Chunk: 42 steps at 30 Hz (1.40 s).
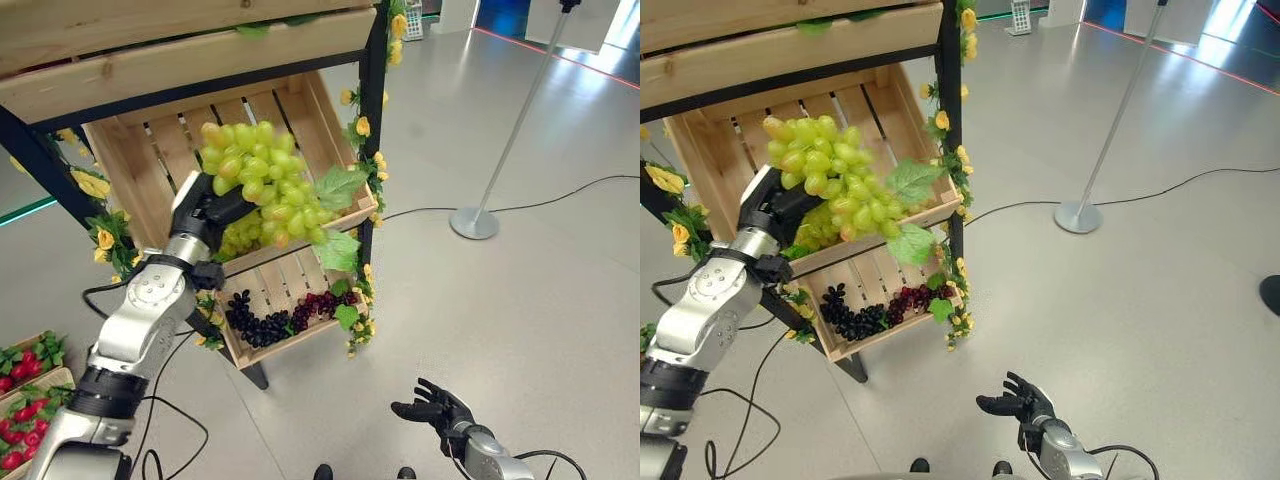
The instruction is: Pick up the fruits from the basket on one side to the basket on the other side
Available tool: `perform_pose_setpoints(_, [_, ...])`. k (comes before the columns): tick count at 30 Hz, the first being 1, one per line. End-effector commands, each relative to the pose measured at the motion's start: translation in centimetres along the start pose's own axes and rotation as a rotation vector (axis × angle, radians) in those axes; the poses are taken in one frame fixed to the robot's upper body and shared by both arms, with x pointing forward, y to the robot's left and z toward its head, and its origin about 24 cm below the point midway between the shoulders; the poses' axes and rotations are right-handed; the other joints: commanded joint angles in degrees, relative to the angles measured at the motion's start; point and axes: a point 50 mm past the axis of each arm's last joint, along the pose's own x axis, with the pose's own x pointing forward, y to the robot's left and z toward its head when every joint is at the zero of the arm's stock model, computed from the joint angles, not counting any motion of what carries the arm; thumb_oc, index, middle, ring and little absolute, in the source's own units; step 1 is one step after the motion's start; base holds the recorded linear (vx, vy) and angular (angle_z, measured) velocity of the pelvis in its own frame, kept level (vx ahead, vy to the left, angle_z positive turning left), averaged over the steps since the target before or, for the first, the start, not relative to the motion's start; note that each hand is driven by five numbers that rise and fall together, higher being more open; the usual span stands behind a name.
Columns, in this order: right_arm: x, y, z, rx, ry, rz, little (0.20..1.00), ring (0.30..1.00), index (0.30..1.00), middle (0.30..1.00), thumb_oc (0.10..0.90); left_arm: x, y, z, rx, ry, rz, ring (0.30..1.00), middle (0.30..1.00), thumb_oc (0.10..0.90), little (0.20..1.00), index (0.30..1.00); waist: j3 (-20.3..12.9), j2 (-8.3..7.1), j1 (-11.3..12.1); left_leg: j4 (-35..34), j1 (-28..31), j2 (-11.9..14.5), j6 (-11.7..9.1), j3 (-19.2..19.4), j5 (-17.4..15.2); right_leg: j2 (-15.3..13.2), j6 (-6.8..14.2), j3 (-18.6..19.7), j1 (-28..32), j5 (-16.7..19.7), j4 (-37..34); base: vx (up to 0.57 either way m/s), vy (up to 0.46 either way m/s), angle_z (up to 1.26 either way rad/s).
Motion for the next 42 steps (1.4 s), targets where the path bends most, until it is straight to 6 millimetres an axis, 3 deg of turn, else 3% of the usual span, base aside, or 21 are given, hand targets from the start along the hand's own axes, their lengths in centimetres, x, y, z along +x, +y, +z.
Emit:
perform_pose_setpoints(1, [0.2, 0.2, 2.4, -0.052, -0.085, 0.049, 0.900, 0.900, 0.900, 0.900, 0.800, 2.3, 3.3, 8.8, 0.005, -0.278, 0.155, 0.300, 0.300, 0.400, 0.300, 0.300, -4.5, 0.01, -0.5, 0.1, -1.2, 1.2, -2.8, 3.0, -0.7, -1.0, 0.0, 0.2, 1.0, 0.0, 0.2, 0.00, 0.000, 0.00])
perform_pose_setpoints(11, [0.2, -1.0, 1.9, -0.049, -0.070, 0.018, 0.900, 0.900, 0.900, 0.900, 0.800, 4.1, 7.5, 6.9, 0.120, -0.051, 0.313, 0.300, 0.300, 0.400, 0.300, 0.300, -4.2, 0.84, -2.3, 0.1, -0.8, 1.1, -2.4, 4.3, -1.2, -0.8, 0.3, 1.2, 0.9, -0.1, 0.2, 0.00, 0.001, 0.00])
perform_pose_setpoints(22, [-0.2, -2.1, 0.7, -0.036, -0.046, -0.026, 0.900, 0.900, 0.900, 0.900, 0.800, 4.7, 7.6, 3.9, 0.058, 0.123, 0.375, 0.300, 0.300, 0.400, 0.300, 0.300, -4.2, 0.23, -4.6, 0.1, -0.6, 1.0, -2.1, 5.7, -1.8, -0.6, 0.7, 2.5, 0.2, 0.0, 0.2, 0.03, 0.006, -0.04])
perform_pose_setpoints(23, [-0.3, -2.1, 0.5, -0.039, -0.044, -0.024, 0.900, 0.900, 0.900, 0.900, 0.800, 4.9, 7.2, 3.4, 0.095, 0.154, 0.356, 0.900, 0.900, 0.800, 0.900, 0.900, -4.1, 0.14, -4.9, 0.1, -0.6, 1.0, -1.9, 5.9, -1.9, -0.5, 0.8, 2.9, 0.0, 0.0, 0.2, 0.00, 0.010, -0.12])
perform_pose_setpoints(28, [-0.2, -1.9, 0.8, -0.033, -0.049, -0.014, 0.900, 0.900, 0.900, 0.900, 0.800, 5.1, 6.1, 2.6, 0.214, 0.195, 0.310, 0.900, 0.900, 0.800, 0.900, 0.900, -3.7, -0.03, -5.2, 0.1, -0.7, 1.0, -1.8, 6.1, -2.0, -0.5, 0.8, 3.1, -0.2, 0.2, 0.2, -0.01, 0.005, -0.06])
perform_pose_setpoints(30, [-0.2, -1.6, 0.8, -0.030, -0.051, -0.001, 0.900, 0.900, 0.900, 0.900, 0.800, 5.3, 5.7, 2.6, 0.335, 0.208, 0.283, 0.900, 0.900, 0.800, 0.900, 0.900, -3.6, -0.05, -5.3, 0.1, -0.7, 0.9, -1.7, 6.2, -2.1, -0.5, 0.9, 3.3, -0.3, 0.3, 0.2, -0.03, 0.006, -0.01])
perform_pose_setpoints(36, [-0.2, -1.6, 0.8, -0.031, -0.051, 0.004, 0.900, 0.900, 0.900, 0.900, 0.800, 5.7, 5.2, 3.6, 0.484, 0.201, 0.225, 0.900, 0.900, 0.800, 0.900, 0.900, -3.7, -0.06, -5.4, 0.1, -0.7, 1.1, -1.8, 6.6, -2.1, -0.5, 1.1, 3.3, -0.4, 0.4, 0.2, -0.01, 0.000, 0.00])
perform_pose_setpoints(42, [-0.2, -1.9, 0.9, -0.039, -0.046, 0.012, 0.900, 0.900, 0.900, 0.900, 0.800, 6.0, 4.7, 6.0, 0.687, 0.145, 0.177, 0.900, 0.900, 0.800, 0.900, 0.900, -3.7, -0.07, -5.2, 0.1, -0.7, 1.4, -2.0, 6.7, -1.9, -0.4, 1.1, 3.2, -0.3, 0.5, 0.2, -0.01, -0.001, 0.00])
